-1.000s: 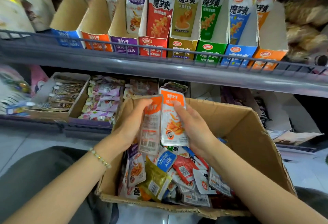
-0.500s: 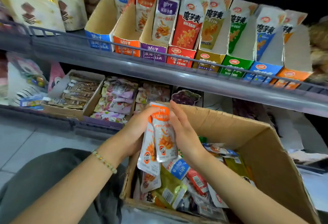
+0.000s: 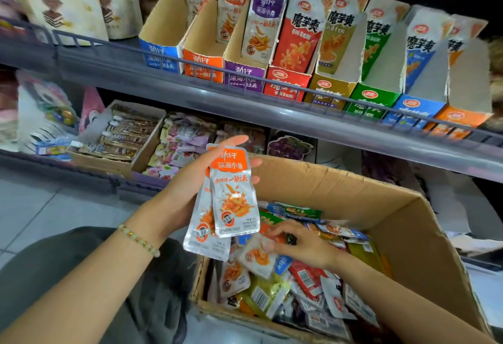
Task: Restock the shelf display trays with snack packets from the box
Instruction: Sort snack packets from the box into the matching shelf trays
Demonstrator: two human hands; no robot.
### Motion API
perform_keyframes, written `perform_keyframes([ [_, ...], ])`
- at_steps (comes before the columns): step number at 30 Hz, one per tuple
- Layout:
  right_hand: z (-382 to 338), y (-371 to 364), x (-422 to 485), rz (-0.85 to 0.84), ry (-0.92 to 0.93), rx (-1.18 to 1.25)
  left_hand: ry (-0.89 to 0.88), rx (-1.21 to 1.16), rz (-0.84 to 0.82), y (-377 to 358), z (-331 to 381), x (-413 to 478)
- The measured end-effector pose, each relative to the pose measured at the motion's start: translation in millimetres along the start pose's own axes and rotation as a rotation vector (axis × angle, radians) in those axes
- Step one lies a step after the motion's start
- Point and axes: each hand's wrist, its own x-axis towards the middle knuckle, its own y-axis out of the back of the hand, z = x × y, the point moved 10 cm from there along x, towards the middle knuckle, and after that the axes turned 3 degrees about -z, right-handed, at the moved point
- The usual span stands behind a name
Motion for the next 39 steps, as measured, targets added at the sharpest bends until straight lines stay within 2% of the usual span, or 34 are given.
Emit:
perform_keyframes([
  [2, 2, -6, -5, -0.031, 0.014, -0.003, 0.01, -0.003, 0.003, -1, -1, 1],
  [4, 6, -2, -4, 0.032, 0.028, -0.086, 0.015, 0.009, -0.006, -7, -2, 2],
  [6, 14, -1, -1, 0.045, -0.038, -0.176, 0.03, 0.03, -0.01, -11, -5, 3],
  [8, 23, -5, 0, -0.021, -0.128, -0.085, 0.032, 0.04, -0.017, -15, -5, 2],
  [10, 14, -1, -4, -0.015, -0.089, 0.039, 0.03, 0.048, -0.03, -19, -3, 3],
  [15, -40, 70, -46, 0.215, 0.044, 0.404, 0.0, 0.043, -0.065, -23, 3, 7],
  [19, -107, 110, -68, 0.315, 0.285, 0.595, -0.002, 0.116, -0.059, -29, -1, 9],
  [22, -143, 108, -65, 0.427, 0.373, 0.527, 0.031, 0.139, -0.083, -42, -8, 9],
  [27, -158, 97, -63, 0.639, 0.43, 0.399, -0.031, 0.268, 0.039, -34, -1, 5],
  [29, -146, 85, -53, 0.547, 0.352, 0.556, -0.113, 0.257, 0.013, -39, 11, 2],
  [31, -142, 55, -39, 0.296, 0.249, 0.734, -0.181, 0.259, -0.004, -44, 21, -2],
  [33, -146, 36, -37, 0.164, 0.209, 0.787, -0.285, 0.36, -0.004, -49, 29, -6],
  [36, -155, 37, -40, 0.236, 0.289, 0.721, -0.523, 0.849, 0.103, -48, 46, -6],
  [37, -156, 41, -41, 0.287, 0.308, 0.719, -0.543, 0.943, 0.153, -43, 48, -4],
  [39, -152, 53, -45, 0.4, 0.322, 0.768, -0.404, 0.927, 0.168, -31, 37, 4],
])
